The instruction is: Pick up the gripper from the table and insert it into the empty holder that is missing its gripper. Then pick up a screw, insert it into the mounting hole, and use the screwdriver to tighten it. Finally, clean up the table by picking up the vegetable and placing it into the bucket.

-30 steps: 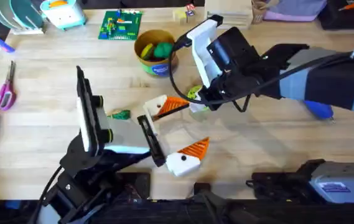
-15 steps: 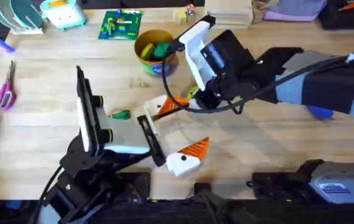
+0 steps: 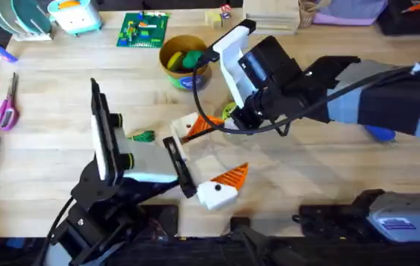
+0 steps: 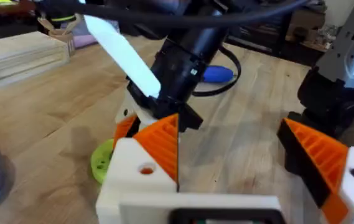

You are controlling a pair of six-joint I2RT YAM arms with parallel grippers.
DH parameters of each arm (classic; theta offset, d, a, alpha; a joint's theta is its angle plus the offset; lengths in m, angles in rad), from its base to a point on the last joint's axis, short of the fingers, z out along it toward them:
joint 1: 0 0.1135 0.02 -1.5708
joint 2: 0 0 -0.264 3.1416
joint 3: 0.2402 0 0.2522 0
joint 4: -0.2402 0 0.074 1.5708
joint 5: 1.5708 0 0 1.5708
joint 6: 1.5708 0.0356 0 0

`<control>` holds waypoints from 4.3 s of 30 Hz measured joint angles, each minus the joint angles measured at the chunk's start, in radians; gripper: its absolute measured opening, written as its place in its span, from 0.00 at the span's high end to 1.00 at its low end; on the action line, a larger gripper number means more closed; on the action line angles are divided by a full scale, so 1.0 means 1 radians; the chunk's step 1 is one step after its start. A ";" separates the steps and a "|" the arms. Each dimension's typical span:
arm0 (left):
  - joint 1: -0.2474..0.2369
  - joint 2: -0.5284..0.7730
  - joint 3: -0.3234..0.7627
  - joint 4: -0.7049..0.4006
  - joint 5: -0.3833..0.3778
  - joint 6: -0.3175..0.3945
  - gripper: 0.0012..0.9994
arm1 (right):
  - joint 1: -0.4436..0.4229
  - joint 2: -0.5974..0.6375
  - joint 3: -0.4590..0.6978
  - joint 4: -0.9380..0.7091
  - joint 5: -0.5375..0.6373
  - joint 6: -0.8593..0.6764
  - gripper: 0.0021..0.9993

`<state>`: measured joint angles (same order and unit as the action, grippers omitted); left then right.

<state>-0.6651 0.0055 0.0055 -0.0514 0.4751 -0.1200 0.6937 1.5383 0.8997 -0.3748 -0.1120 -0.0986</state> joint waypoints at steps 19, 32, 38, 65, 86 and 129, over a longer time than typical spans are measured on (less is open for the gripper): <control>0.000 0.000 0.000 0.000 0.000 0.000 0.01 | 0.035 0.022 0.000 0.003 0.029 -0.007 0.76; 0.000 0.000 0.000 0.000 0.000 0.000 0.01 | 0.035 0.021 0.000 0.008 0.048 -0.011 0.99; 0.000 0.000 0.000 0.000 0.000 0.000 0.01 | 0.023 0.008 0.000 -0.003 0.048 -0.015 0.99; 0.000 0.000 0.000 0.000 0.000 0.000 0.01 | -0.078 -0.180 0.524 -0.480 -0.122 -0.050 1.00; 0.000 0.000 0.000 0.000 0.000 0.000 0.01 | 0.179 -0.096 0.645 -0.524 -0.144 0.066 1.00; 0.000 0.000 0.000 0.000 -0.003 0.008 0.01 | 0.187 0.013 0.645 -0.571 -0.246 0.095 1.00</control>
<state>-0.6651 0.0055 0.0055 -0.0513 0.4717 -0.1116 0.8806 1.5518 1.5444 -0.9463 -0.3576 -0.0032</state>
